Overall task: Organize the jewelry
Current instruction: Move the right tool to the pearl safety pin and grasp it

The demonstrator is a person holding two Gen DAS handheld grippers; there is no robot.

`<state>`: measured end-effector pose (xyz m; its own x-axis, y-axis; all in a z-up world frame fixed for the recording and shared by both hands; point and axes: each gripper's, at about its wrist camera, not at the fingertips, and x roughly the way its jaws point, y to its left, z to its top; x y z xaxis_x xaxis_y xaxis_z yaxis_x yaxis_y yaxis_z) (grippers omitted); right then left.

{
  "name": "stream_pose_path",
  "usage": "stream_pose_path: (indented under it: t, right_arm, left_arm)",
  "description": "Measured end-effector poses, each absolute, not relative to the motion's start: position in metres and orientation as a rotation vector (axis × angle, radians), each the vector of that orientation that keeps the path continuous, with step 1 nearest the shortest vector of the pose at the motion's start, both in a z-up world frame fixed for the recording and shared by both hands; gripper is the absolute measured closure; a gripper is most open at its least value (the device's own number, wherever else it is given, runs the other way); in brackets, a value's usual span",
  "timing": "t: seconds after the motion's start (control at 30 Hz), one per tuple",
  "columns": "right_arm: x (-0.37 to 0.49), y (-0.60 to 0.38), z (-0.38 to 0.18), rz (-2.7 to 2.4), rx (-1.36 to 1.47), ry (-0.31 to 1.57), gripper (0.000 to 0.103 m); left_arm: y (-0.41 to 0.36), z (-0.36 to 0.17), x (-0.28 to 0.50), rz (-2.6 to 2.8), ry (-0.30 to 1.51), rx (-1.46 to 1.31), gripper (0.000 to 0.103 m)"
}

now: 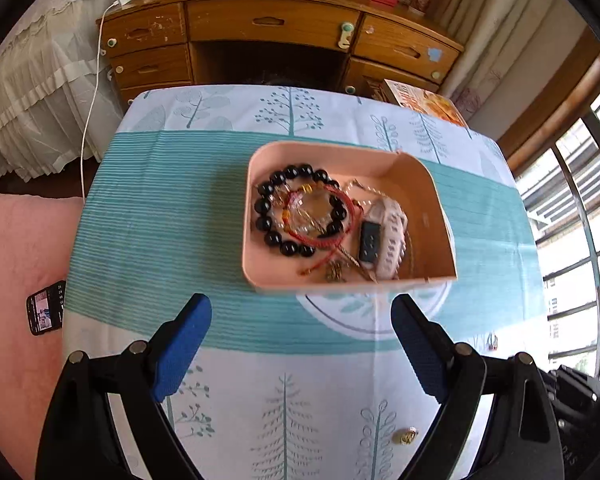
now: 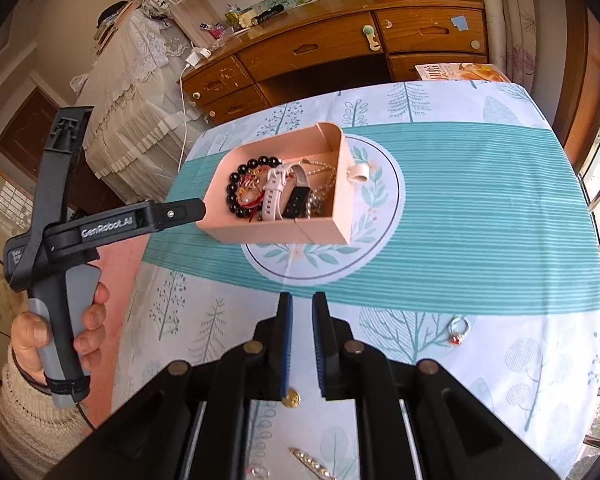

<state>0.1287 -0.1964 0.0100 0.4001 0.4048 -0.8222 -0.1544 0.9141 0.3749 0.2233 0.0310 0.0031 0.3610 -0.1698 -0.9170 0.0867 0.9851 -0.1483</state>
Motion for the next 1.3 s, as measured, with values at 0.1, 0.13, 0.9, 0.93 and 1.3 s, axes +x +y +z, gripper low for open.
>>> stream_pose_path:
  t: [0.1, 0.13, 0.9, 0.93, 1.3]
  right_arm:
    - [0.103, -0.195, 0.003, 0.364, 0.221, 1.132, 0.093]
    - [0.094, -0.195, -0.001, 0.365, 0.207, 1.141, 0.093]
    - [0.03, -0.158, -0.056, 0.536, -0.215, 1.311, 0.093]
    - [0.032, -0.156, -0.057, 0.539, -0.225, 1.315, 0.093]
    - [0.041, -0.144, -0.056, 0.577, -0.286, 1.366, 0.075]
  left_arm:
    - [0.019, 0.001, 0.184, -0.228, 1.187, -0.019, 0.013]
    - [0.016, 0.0, 0.17, -0.241, 1.182, -0.011, 0.013]
    - [0.002, -0.072, 0.04, -0.278, 1.256, 0.015, 0.013]
    - [0.002, -0.073, 0.041, -0.278, 1.256, 0.017, 0.013]
    - [-0.001, -0.073, 0.049, -0.312, 1.23, 0.047, 0.013]
